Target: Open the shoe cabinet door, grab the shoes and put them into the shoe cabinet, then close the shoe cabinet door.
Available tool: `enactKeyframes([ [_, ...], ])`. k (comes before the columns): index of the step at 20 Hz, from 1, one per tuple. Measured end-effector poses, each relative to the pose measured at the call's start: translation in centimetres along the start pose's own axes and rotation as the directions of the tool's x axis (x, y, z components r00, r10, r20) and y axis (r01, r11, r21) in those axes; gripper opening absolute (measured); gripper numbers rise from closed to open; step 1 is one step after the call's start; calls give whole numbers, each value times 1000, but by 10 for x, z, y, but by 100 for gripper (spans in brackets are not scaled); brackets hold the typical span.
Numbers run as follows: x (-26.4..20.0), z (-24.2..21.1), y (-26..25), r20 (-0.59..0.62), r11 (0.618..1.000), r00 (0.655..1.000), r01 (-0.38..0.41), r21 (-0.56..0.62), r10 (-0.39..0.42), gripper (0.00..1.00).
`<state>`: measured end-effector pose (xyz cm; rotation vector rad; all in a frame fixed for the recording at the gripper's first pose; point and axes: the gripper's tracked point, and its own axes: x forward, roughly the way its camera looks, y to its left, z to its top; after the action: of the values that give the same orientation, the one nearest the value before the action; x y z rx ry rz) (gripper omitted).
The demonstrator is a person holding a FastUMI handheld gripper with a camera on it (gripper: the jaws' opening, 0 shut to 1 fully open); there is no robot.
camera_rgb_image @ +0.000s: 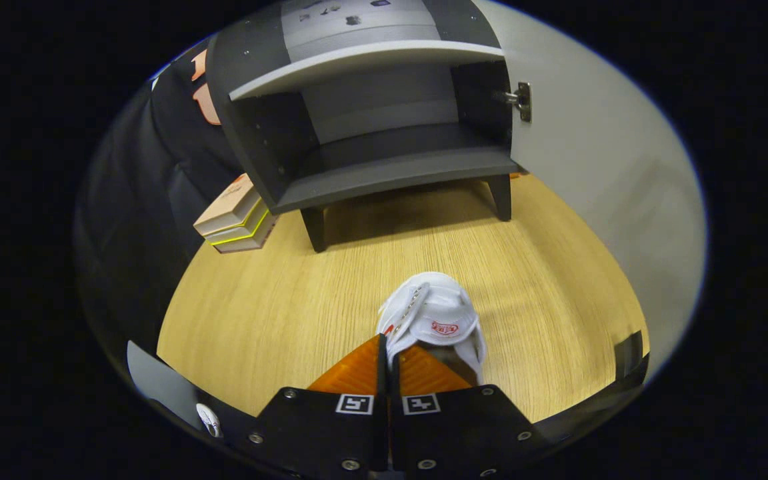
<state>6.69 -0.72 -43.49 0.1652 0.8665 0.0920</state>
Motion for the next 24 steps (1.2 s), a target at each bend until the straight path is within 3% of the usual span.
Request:
enactKeyframes([
  [4, -48, 65, 19, 121, 999, 992, -27, -36, 31, 2],
  [10, -106, 179, 48, 311, 993, 947, -45, -113, 78, 2],
  [16, -118, 255, 58, 418, 988, 904, -30, -150, 91, 2],
  [24, -72, 353, 63, 495, 986, 862, -31, -166, 110, 2],
])
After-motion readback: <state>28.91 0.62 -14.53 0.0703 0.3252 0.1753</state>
